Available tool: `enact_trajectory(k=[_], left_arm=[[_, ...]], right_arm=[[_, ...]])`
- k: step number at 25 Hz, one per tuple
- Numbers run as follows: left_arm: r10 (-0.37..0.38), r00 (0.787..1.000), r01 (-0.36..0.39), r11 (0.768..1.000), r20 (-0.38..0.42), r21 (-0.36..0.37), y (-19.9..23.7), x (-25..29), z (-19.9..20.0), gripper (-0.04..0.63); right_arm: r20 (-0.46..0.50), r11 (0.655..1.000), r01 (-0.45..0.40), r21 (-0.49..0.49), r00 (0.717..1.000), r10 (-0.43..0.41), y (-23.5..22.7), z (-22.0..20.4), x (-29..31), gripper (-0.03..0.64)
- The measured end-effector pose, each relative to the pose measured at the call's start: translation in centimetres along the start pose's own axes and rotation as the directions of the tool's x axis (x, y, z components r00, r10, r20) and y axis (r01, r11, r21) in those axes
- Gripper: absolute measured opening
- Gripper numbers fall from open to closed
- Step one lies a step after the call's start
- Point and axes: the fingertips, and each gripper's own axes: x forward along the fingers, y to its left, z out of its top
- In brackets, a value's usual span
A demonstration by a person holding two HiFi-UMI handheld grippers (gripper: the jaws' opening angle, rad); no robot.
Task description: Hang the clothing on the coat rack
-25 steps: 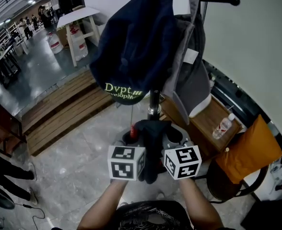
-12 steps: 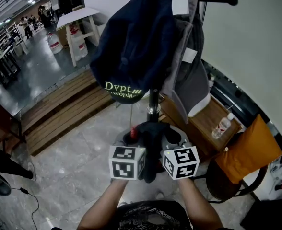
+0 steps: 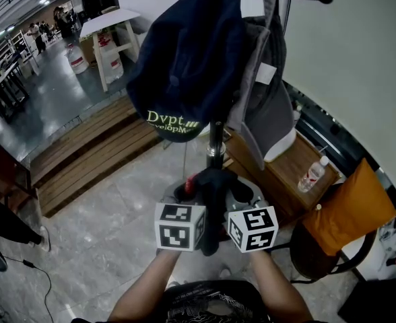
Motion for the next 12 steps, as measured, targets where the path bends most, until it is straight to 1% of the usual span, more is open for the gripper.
enact_trajectory(k=[5,12], left_arm=[[-0.008,1.000,0.008,1.000,-0.009,0.006,-0.32,-0.01,-0.40,0.032],[-0.003,1.000,0.003,1.000,0.008,0.004,-0.63,-0.20,-0.42,0.032]], right_arm=[[0.000,1.000,0.006,0.002,1.000,-0.006,0.24,-0.25,-0.15,0.021],[-0.006,1.000,0.024,0.006,1.000,-0.024,0.33,-0.38,-0.52,0.021]])
